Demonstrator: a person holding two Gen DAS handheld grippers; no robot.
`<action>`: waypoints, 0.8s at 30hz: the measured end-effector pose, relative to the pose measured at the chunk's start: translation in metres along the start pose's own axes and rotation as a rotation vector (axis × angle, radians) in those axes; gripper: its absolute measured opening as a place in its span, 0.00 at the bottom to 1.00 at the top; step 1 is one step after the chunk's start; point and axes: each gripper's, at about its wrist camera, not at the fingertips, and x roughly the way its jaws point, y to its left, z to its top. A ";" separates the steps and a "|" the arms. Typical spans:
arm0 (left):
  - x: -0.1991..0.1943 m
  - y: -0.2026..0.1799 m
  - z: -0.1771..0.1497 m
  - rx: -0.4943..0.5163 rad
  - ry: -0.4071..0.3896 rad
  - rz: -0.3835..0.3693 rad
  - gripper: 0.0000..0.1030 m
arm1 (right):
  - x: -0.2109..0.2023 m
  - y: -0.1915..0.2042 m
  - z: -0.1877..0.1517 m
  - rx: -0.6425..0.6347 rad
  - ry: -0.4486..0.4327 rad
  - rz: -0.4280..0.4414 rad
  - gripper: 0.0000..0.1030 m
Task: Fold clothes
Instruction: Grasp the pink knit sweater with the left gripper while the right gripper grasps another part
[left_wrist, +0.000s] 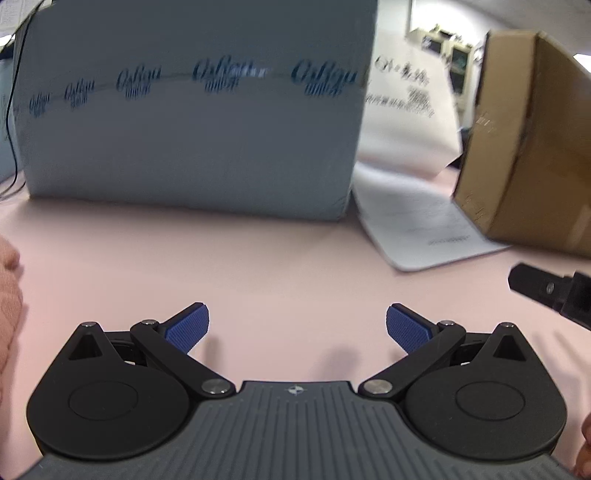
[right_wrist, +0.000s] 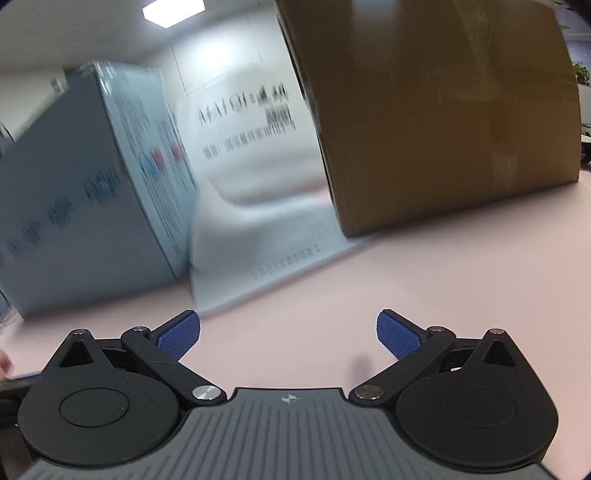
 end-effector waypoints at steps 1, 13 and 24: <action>-0.010 0.000 0.002 0.012 -0.042 -0.012 1.00 | -0.006 -0.002 0.002 -0.024 -0.069 0.016 1.00; -0.204 0.106 -0.017 0.096 -0.295 0.172 1.00 | 0.007 -0.007 0.008 -0.181 -0.072 0.434 1.00; -0.227 0.242 -0.074 -0.159 -0.031 0.191 1.00 | 0.037 0.069 -0.003 -0.169 0.268 0.818 1.00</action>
